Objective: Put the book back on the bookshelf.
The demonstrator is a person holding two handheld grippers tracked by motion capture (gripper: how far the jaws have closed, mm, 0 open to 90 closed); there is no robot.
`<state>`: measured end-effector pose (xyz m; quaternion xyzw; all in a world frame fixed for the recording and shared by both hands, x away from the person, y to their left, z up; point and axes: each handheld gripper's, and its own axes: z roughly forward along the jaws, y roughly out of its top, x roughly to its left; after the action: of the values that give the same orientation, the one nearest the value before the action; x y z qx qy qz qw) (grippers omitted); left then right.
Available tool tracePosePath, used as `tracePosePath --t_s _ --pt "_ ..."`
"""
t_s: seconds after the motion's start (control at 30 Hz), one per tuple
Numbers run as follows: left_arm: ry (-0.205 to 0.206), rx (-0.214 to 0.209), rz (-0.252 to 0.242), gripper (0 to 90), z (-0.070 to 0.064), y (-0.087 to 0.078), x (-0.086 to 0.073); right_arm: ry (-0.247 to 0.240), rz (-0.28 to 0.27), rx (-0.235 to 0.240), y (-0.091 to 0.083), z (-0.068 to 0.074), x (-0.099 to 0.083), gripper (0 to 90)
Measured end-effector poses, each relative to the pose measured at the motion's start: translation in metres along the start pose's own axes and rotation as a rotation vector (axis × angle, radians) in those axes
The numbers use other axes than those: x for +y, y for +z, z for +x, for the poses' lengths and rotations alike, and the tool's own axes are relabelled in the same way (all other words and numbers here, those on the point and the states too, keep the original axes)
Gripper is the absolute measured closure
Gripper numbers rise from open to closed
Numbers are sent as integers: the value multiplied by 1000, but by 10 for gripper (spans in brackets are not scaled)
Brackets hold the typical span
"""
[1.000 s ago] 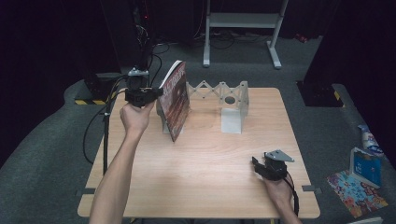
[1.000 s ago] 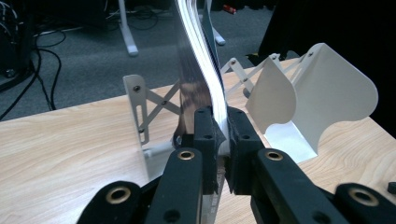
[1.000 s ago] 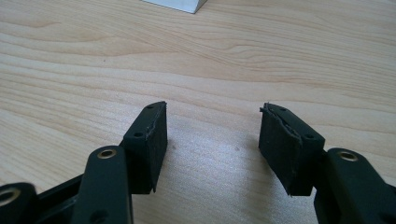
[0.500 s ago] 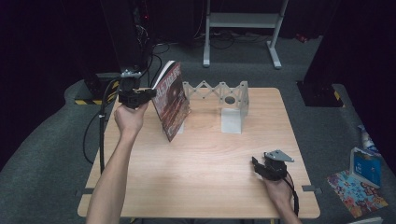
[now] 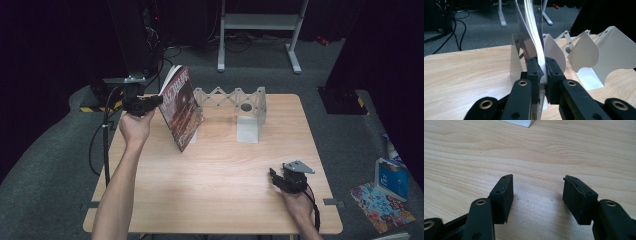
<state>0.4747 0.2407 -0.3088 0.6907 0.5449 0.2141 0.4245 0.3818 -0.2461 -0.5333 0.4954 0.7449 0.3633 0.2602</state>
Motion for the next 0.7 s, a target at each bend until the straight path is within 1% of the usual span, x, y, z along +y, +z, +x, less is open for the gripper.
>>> tracePosePath --t_s 0.07,0.37,0.43,0.5,0.53,0.6,0.7 --pt "-11 4 -4 826 2 0 -1 1 0 1 0 0 0 417" --pt "-2 19 2 799 5 -2 -3 0 0 1 0 0 0 417" --pt "-9 16 2 779 6 -3 -4 1 0 1 0 0 0 417" --pt "-17 15 0 780 7 -3 -5 3 -1 2 0 0 0 416" --pt "-11 19 2 780 9 -3 -5 3 0 4 0 0 0 416" --pt "-16 16 1 779 9 -3 -6 0 -1 5 0 0 0 416" --pt "-24 9 -10 727 11 -4 -8 0 -2 5 0 0 0 415"
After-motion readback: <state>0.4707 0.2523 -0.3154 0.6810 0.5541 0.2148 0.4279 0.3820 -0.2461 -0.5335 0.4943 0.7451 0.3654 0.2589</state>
